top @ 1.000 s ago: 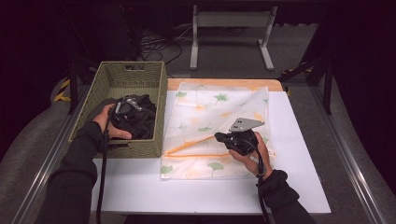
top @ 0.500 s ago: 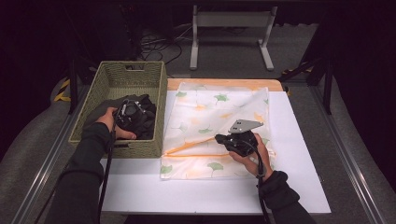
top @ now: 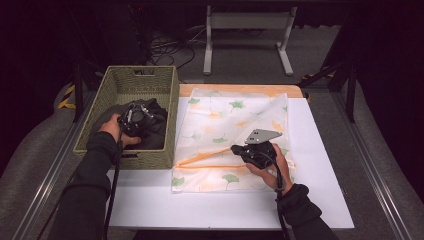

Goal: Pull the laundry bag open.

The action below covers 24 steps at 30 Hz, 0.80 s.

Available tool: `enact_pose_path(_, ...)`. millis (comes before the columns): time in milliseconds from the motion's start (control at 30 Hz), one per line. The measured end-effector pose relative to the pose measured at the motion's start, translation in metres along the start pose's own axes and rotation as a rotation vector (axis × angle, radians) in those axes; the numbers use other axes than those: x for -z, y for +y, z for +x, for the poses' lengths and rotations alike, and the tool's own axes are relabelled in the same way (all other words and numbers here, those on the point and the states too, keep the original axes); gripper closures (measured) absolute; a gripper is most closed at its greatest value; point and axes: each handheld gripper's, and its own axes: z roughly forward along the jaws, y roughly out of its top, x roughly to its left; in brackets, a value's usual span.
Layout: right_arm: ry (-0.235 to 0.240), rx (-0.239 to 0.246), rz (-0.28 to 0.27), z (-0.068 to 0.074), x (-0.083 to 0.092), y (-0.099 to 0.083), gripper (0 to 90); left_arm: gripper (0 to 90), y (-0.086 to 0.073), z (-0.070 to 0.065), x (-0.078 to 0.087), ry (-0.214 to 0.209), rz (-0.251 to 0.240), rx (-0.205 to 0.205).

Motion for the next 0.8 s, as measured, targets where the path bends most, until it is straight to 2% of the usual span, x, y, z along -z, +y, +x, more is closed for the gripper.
enact_pose_path(33,0.000,0.000,0.000,0.000,0.000,0.000,88.0,68.9,0.000,0.000,0.000,0.000,0.000,0.000)
enact_pose_path(67,0.000,0.000,0.000,0.000,0.000,0.000,88.0,68.9,-0.001,0.000,0.003,0.016,-0.020,0.002)
enact_pose_path(167,-0.002,-0.001,-0.004,0.000,0.000,0.000,88.1,69.7,-0.003,0.001,0.014,0.078,-0.107,0.018)
enact_pose_path(233,-0.004,0.002,-0.008,0.000,0.001,0.001,88.1,70.2,-0.007,0.001,0.021,0.094,-0.169,0.037)
enact_pose_path(267,-0.005,0.002,-0.012,0.000,0.001,0.001,88.1,70.4,-0.008,0.002,0.024,0.095,-0.192,0.041)
enact_pose_path(300,-0.010,0.001,-0.020,0.000,0.002,0.001,88.2,70.4,-0.012,0.002,0.031,0.092,-0.253,0.063)
enact_pose_path(333,-0.010,0.001,-0.020,0.000,0.002,0.001,88.2,70.5,-0.012,0.002,0.031,0.092,-0.253,0.063)
enact_pose_path(467,-0.017,0.000,-0.036,0.000,0.004,0.002,88.3,70.6,-0.021,0.001,0.045,0.097,-0.381,0.108)
enact_pose_path(633,-0.016,0.000,-0.039,-0.001,0.003,0.003,88.4,70.6,-0.031,0.004,0.054,0.100,-0.485,0.161)
enact_pose_path(667,-0.016,-0.001,-0.041,-0.001,0.003,0.003,88.4,70.6,-0.033,0.004,0.056,0.082,-0.510,0.175)
enact_pose_path(733,-0.017,-0.004,-0.043,-0.002,0.003,0.003,88.4,70.7,-0.037,0.005,0.059,0.096,-0.547,0.189)
enact_pose_path(800,-0.018,-0.006,-0.045,-0.002,0.003,0.003,88.3,70.8,-0.041,0.006,0.062,0.087,-0.573,0.195)
